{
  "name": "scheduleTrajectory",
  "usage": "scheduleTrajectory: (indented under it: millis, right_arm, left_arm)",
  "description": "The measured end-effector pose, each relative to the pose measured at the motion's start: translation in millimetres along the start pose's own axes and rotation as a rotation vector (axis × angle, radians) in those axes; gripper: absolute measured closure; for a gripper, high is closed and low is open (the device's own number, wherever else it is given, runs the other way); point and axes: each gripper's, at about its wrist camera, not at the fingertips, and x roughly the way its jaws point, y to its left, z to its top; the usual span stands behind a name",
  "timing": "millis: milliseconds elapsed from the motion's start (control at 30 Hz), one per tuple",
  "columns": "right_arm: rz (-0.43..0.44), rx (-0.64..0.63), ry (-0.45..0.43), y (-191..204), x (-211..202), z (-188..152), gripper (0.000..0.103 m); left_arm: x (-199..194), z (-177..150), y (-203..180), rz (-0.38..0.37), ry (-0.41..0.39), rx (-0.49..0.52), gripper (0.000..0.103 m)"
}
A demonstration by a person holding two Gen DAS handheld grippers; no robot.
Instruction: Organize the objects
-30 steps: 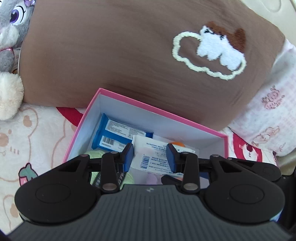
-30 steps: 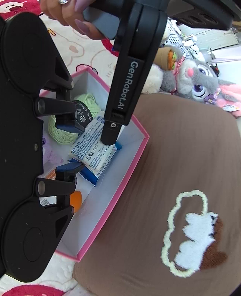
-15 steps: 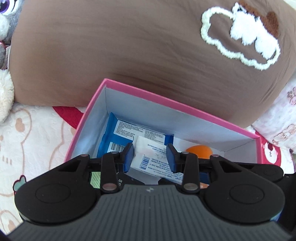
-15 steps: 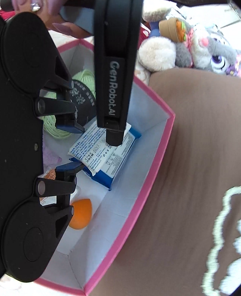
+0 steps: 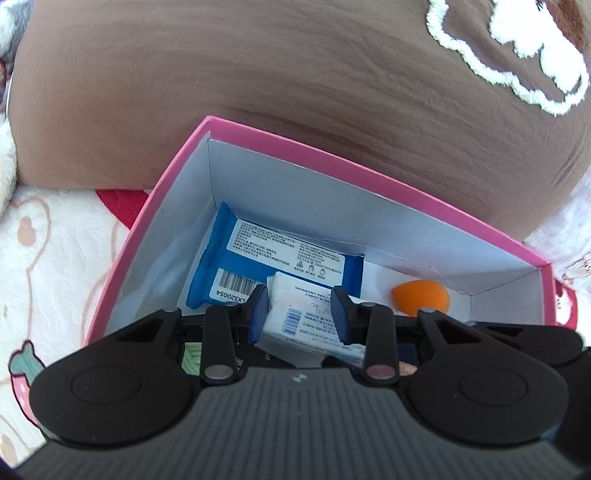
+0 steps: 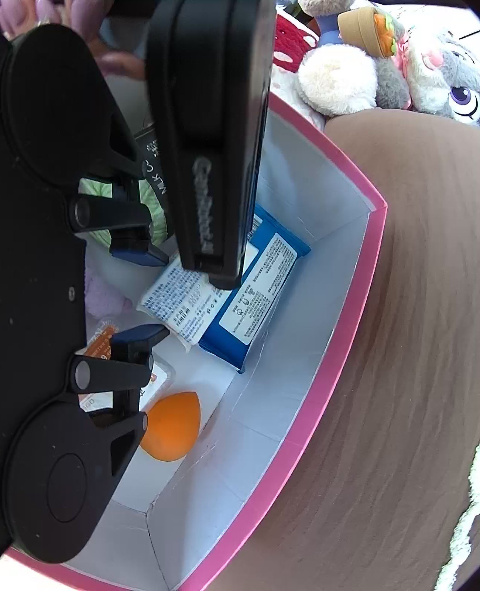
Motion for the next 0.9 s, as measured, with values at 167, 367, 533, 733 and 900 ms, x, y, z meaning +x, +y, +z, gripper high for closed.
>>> scheduleTrajectory:
  millis: [167, 367, 533, 733, 900]
  right_arm:
    - [-0.017, -0.01, -0.029, -3.1, -21.3, -6.6, 0.058]
    - [0.053, 0.026, -0.079, -21.0, -58.1, -20.2, 0.056]
    - [0.068, 0.014, -0.137, -32.3, -95.2, -38.7, 0.056]
    - [0.068, 0.008, -0.177, -38.4, -131.0, -60.3, 0.055]
    - [0.096, 0.046, -0.205, -43.2, -149.2, -76.2, 0.055]
  left_arm:
    - [-17.3, -4.3, -5.4, -0.033, -0.035, 0.003, 0.067]
    - [-45.5, -12.2, -18.5, -0.013, -0.03, 0.06, 0.067]
    - [-70.6, -17.5, -19.8, -0.03, -0.031, 0.069, 0.067]
    - [-105.2, -23.8, -31.0, -0.046, -0.043, 0.105, 0.067]
    - [-140.1, -41.3, -50.6, -0.105, -0.077, 0.129, 0.067]
